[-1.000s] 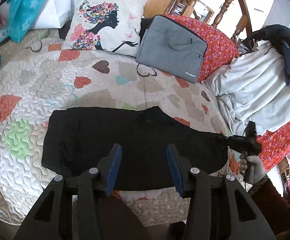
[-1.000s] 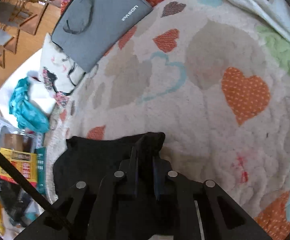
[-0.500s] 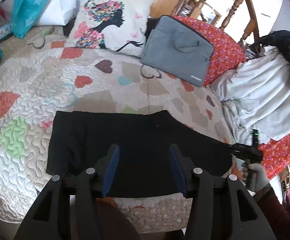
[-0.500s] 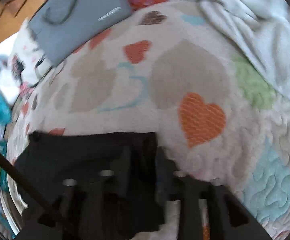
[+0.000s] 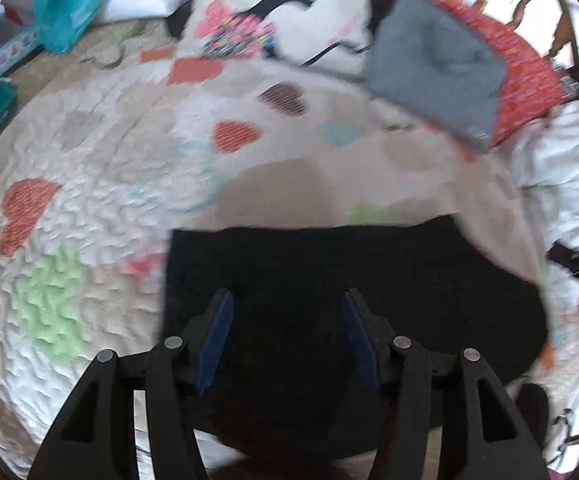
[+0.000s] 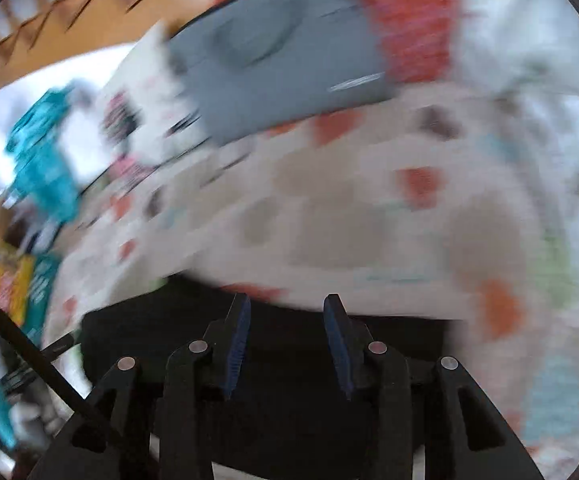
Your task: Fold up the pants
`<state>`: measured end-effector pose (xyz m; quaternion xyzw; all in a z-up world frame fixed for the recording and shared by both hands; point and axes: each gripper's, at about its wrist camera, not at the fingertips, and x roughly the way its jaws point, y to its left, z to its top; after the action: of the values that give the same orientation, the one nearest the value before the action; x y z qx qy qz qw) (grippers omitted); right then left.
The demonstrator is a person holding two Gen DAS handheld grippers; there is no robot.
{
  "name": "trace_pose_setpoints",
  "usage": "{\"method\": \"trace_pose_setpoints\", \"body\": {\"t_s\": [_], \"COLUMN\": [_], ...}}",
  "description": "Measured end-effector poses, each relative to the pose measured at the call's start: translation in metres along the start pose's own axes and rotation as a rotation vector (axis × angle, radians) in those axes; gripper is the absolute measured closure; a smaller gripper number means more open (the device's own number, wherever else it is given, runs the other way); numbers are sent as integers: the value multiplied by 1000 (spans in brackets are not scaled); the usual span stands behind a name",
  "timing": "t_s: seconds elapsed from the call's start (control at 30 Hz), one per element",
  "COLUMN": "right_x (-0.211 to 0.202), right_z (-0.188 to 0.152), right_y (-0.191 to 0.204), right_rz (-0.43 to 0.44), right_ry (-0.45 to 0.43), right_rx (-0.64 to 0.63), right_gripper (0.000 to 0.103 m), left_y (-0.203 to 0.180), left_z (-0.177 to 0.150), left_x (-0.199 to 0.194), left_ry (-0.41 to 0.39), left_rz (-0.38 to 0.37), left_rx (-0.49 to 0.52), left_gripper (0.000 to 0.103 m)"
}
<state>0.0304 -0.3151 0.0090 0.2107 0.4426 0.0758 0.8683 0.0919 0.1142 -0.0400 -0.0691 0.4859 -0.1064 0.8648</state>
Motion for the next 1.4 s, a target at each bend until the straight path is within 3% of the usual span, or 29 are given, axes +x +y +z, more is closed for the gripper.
{"method": "trace_pose_setpoints", "body": {"t_s": [0.07,0.13,0.2,0.37,0.4,0.43,0.47,0.67,0.87,0.9,1.03,1.13,1.23,1.3,1.4], "right_x": [34,69,102,154,160,165,168,168,201,202,162,118,103,114,144], "right_z": [7,13,18,31,31,30,32,47,53,54,60,53,40,28,21], "right_y": [32,62,89,110,111,113,115,125,116,112,109,123,128,125,119], "right_rz": [60,80,76,34,16,-7,1,-49,-217,-210,-223,-127,22,144,140], "right_ry": [61,126,177,249,265,269,273,228,266,265,118,29,55,135,192], "right_rx": [-46,-96,-134,-141,-143,-159,-169,-214,-246,-232,-182,-205,-184,-136,-117], "right_gripper": [62,61,61,61,63,84,98,100,101,101,98,85,59,58,58], "left_y": [13,21,25,36,37,38,40,41,41,42,45,54,57,56,57], "left_z": [-2,-4,-4,-5,-5,-6,-6,-7,-6,-5,-2,-2,-6,-10,-19], "left_x": [18,26,27,28,29,29,30,34,38,38,33,14,-19,-41,-65], "left_ry": [43,37,28,16,17,16,18,6,-1,0,7,-27,-111,-158,-203], "left_rz": [31,47,36,-8,-15,-22,-29,-30,-22,-25,-36,-80,-75,-47,-9], "left_rx": [3,7,3,-32,-37,-41,-45,-54,-54,-59,-88,-153,-184,-184,-191], "left_gripper": [48,42,39,36,36,35,35,30,26,25,25,26,26,26,26]}}
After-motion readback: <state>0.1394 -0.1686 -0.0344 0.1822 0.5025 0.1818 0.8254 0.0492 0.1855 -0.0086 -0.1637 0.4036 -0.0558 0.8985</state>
